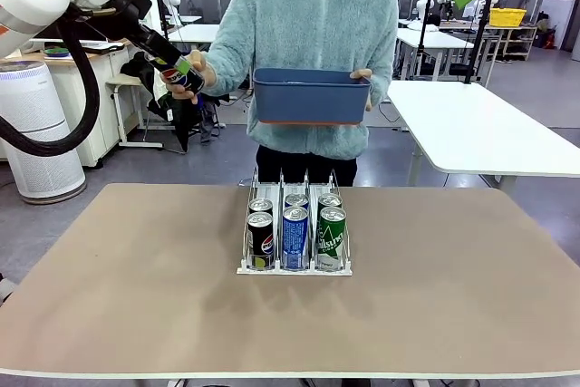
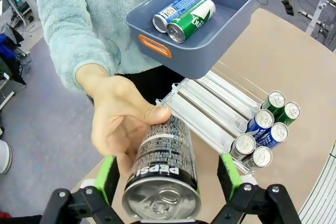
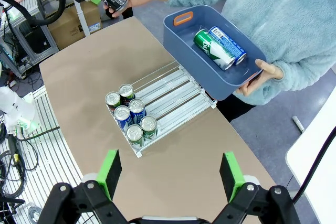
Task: Fill the beverage cans into the dispenser.
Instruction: Pick up the Pepsi coke handed by the human.
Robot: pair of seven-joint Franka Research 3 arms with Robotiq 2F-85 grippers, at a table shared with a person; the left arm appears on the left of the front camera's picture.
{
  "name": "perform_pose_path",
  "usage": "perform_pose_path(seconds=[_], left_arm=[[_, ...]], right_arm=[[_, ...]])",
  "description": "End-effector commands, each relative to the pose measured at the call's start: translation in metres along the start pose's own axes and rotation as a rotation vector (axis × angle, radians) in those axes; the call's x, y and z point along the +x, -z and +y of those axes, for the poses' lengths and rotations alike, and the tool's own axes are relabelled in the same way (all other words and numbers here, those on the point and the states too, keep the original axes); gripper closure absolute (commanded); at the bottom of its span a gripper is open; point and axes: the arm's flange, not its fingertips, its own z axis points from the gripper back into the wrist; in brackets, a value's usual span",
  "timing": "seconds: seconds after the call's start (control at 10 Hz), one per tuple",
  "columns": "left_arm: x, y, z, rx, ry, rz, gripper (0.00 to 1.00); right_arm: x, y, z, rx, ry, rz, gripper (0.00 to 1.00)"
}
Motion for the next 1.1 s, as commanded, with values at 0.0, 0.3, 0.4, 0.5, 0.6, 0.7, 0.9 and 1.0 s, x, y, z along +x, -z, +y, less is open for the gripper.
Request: perform_pose_path(seconds=[0.0, 0.3, 0.4, 0.5, 0.6, 0.7, 0.9, 1.0], left_arm=[[-0.002, 0.0, 0.0, -0.005, -0.005, 0.002, 0.0], [-0.001, -0.004, -0.002, 0.002, -0.002, 0.008, 1.0], [-0.001, -0.005, -0.003, 0.011, -0.003, 0.015, 0.61], [-0.001, -0.006, -0.003, 0.017, -0.003, 0.016, 1.0], [-0.001, -0.007, -0.003, 0.021, 0.001, 0.019, 1.0], [-0.002, -0.008, -0.004, 0.019, 0.003, 0.021, 1.0], [-0.002, -0.01, -0.006, 0.023, 0.017, 0.023, 1.0], [-0.002, -0.01, -0.005, 0.021, 0.025, 0.024, 1.0]], right_arm=[[-0.001, 0.0, 0.001, 0.001, 0.001, 0.0, 0.0], [-0.001, 0.0, 0.001, 0.001, 0.001, 0.0, 0.0], [-0.001, 0.0, 0.001, 0.001, 0.001, 0.0, 0.0], [-0.001, 0.0, 0.001, 0.001, 0.001, 0.0, 0.0], [-0.001, 0.0, 0.001, 0.001, 0.001, 0.0, 0.0], [-0.001, 0.0, 0.001, 0.001, 0.001, 0.0, 0.0], [-0.001, 0.0, 0.001, 0.001, 0.001, 0.0, 0.0], [-0.001, 0.0, 0.001, 0.001, 0.001, 0.0, 0.0]])
